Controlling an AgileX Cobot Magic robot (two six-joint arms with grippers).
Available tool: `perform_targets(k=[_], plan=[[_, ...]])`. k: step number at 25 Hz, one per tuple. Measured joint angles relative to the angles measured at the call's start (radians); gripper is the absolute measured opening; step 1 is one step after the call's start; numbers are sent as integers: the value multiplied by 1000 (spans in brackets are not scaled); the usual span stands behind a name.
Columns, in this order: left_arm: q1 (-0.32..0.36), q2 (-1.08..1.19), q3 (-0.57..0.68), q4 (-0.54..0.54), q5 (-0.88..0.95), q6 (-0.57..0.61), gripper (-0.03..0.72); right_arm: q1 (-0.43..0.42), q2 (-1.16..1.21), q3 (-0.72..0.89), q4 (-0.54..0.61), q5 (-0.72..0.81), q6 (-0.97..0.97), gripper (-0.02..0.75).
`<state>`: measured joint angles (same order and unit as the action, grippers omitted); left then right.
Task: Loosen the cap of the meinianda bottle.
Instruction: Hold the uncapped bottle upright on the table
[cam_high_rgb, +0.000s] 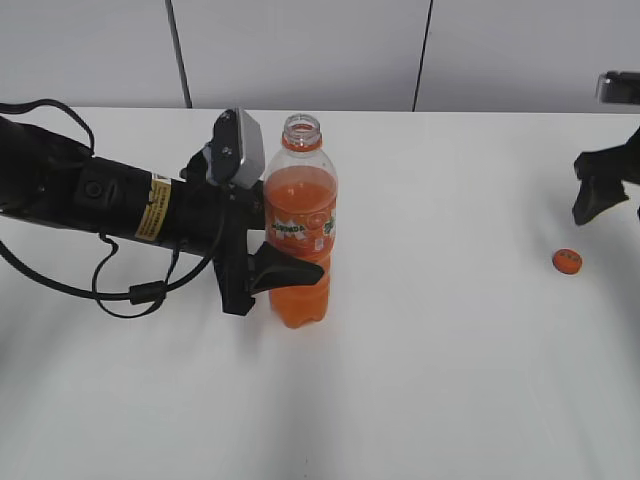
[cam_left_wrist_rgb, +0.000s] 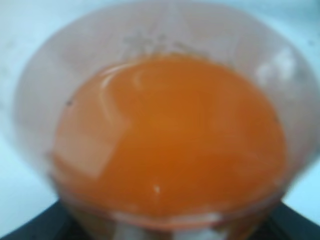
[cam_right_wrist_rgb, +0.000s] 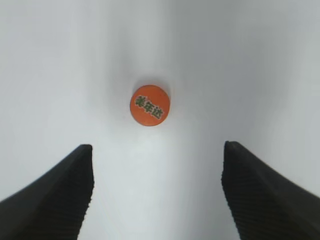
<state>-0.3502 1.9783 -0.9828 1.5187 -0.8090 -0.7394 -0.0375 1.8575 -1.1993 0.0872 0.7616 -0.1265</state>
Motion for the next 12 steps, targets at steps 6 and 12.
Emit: perform_targets(k=[6, 12], plan=[[0, 0, 0, 0, 0, 0, 427, 0, -66, -262, -23, 356, -1, 596], [0, 0, 0, 0, 0, 0, 427, 0, -95, -463, -70, 443, -2, 596]])
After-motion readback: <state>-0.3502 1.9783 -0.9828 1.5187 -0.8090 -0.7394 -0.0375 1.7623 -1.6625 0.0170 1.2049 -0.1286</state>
